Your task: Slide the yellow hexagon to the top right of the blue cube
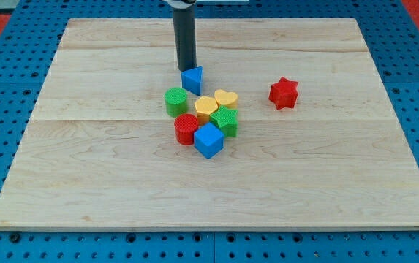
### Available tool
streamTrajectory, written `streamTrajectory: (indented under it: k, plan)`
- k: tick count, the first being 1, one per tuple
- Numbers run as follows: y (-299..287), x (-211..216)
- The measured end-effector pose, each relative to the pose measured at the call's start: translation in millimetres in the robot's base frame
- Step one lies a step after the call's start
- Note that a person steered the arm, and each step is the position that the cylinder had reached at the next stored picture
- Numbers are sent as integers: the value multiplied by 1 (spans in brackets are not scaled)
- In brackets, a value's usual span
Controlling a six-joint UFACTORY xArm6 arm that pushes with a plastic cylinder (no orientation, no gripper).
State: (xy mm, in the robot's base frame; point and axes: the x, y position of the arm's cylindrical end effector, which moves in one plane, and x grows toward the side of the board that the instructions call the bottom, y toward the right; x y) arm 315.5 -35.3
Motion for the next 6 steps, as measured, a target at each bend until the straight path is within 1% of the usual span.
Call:
streamTrajectory:
  k: [1, 2, 3, 4, 5, 6]
  plan:
    - [47, 19]
    - [44, 90]
    - [43, 103]
    - [2, 96]
    - [10, 100]
    - [-35, 126]
